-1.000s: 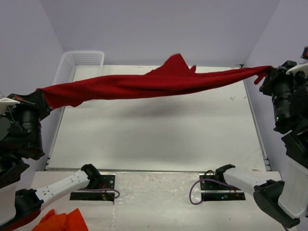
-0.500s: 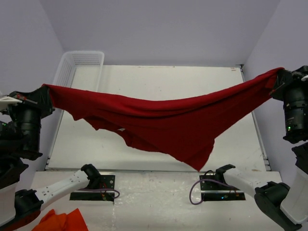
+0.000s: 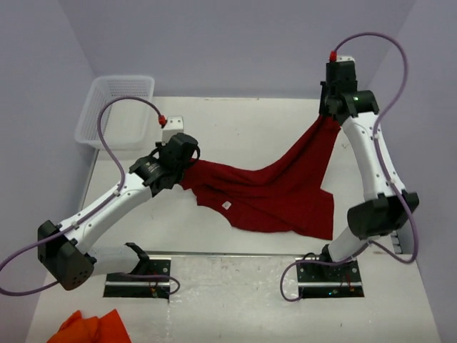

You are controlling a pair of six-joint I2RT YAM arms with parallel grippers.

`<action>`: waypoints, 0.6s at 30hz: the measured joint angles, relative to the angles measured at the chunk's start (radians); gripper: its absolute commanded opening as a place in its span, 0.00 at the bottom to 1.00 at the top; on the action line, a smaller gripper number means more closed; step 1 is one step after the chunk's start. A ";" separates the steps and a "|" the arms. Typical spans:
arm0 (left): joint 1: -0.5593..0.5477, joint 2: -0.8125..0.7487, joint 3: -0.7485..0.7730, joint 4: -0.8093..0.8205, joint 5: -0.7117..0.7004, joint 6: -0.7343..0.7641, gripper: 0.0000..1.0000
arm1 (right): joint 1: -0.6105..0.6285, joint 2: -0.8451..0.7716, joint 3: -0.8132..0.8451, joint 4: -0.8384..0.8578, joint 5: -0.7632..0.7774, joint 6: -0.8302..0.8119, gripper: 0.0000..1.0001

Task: Fold and stack the t-shirts
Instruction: Flatten out the tshirt

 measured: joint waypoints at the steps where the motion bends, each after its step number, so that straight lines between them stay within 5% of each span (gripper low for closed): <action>1: 0.038 0.024 -0.042 0.007 0.024 -0.009 0.00 | -0.014 0.060 -0.015 0.006 -0.023 0.000 0.00; 7: 0.204 0.041 -0.147 0.031 0.046 -0.024 0.00 | -0.041 0.269 -0.035 0.031 -0.128 -0.003 0.00; 18: 0.290 0.107 -0.063 0.090 0.039 -0.021 0.00 | -0.039 0.317 0.109 0.062 -0.206 -0.011 0.00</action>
